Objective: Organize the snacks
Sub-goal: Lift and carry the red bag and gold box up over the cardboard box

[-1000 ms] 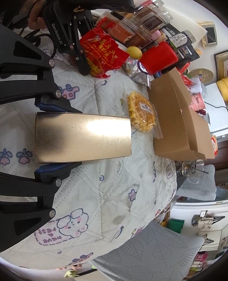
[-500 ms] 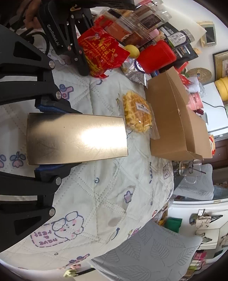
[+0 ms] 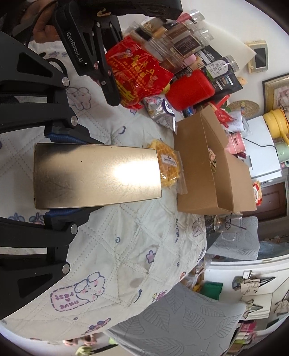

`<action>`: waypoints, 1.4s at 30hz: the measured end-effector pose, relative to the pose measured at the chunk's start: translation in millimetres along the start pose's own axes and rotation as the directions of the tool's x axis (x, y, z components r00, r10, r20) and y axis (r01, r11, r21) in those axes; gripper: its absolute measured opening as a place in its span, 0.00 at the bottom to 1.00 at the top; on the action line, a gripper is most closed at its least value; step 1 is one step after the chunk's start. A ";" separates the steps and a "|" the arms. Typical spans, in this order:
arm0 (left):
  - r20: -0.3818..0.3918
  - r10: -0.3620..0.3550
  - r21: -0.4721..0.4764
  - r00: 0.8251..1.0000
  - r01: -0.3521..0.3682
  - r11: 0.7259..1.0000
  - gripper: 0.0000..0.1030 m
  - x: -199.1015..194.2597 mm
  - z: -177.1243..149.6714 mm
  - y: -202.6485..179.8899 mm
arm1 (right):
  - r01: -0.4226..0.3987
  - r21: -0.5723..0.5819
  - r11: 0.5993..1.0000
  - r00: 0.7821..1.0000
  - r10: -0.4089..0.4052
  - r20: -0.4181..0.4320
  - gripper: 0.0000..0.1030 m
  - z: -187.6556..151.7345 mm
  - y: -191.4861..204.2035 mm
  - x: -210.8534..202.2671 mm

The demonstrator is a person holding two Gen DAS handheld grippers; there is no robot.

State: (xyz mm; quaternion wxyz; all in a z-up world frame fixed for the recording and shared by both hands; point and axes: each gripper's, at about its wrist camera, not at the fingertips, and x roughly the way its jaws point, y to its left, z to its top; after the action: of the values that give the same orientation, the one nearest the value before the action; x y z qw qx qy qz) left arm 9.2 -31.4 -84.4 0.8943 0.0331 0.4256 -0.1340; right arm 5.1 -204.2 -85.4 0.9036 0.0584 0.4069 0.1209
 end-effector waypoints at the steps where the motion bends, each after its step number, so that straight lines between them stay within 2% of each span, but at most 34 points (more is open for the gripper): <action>1: 0.007 0.000 -0.001 1.000 0.000 1.000 0.33 -2.4 1.5 -0.3 | -0.004 -0.005 1.000 1.000 0.004 0.005 0.42 1.5 1.9 -1.9; 14: 0.129 -0.004 0.005 0.992 0.003 1.000 0.33 -41.7 39.6 3.2 | -0.034 -0.093 0.995 0.992 0.044 0.115 0.42 45.0 22.0 -31.5; 24: 0.246 0.009 0.036 0.969 -0.018 0.999 0.33 -58.6 88.6 10.8 | -0.033 -0.150 0.988 0.976 0.065 0.208 0.42 95.2 28.5 -39.3; 34: 0.312 -0.001 0.046 0.950 -0.014 0.999 0.33 -46.7 141.2 21.3 | -0.022 -0.191 0.981 0.964 0.072 0.255 0.42 150.8 29.1 -22.2; 42: 0.327 -0.004 0.047 0.945 -0.012 0.999 0.33 -20.0 183.0 30.3 | -0.017 -0.210 0.977 0.951 0.081 0.297 0.42 193.7 27.3 0.1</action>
State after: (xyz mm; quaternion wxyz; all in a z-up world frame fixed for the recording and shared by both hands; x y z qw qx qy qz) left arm 143.0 -29.8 45.7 0.9517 0.0331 0.2681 -0.1461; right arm 145.6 -179.3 48.3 0.9532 -0.0071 0.2468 0.1744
